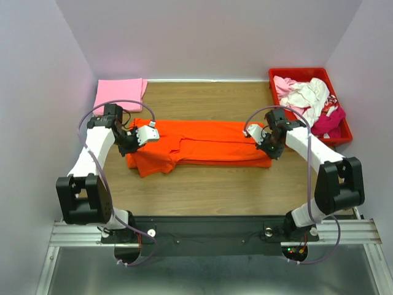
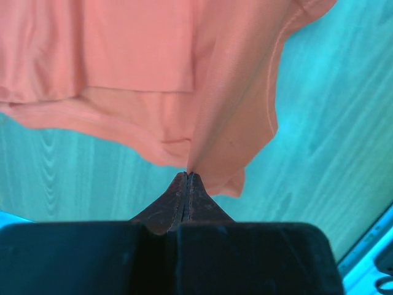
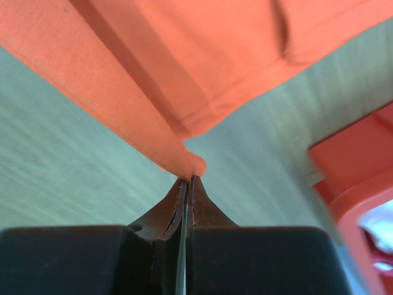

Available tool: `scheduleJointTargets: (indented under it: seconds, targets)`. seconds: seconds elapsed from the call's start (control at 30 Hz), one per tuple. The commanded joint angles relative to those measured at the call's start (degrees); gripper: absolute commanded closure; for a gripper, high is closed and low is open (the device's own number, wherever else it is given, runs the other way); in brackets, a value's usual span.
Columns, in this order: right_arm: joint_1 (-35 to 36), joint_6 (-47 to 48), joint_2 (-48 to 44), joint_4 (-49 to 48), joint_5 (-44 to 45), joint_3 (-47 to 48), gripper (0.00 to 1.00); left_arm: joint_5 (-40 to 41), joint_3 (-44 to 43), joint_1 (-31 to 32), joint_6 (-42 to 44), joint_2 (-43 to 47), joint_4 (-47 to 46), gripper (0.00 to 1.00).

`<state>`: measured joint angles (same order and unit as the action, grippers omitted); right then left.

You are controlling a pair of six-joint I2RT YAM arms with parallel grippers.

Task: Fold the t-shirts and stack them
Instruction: Fold the tshirt

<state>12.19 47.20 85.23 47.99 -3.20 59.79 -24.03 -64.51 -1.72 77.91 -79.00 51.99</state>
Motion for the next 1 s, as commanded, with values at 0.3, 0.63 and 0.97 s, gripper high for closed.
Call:
scheduleJointTargets:
  seconds: [0.3, 0.63, 0.97]
  targets:
    - [-3.0, 6.2, 13.4, 1.7, 0.1, 15.3, 1.00, -2.2, -15.3, -0.7, -0.2, -15.5, 0.5, 1.00]
    - [-3.7, 6.9, 24.6, 1.8, 0.2, 23.6, 0.93, -2.6, -21.4, -0.7, -1.9, -25.9, -2.2, 1.00]
    - [-4.1, 3.1, 28.2, 1.3, 1.4, 29.5, 0.47, -4.4, -22.5, -1.4, -7.7, -28.8, -7.2, 0.69]
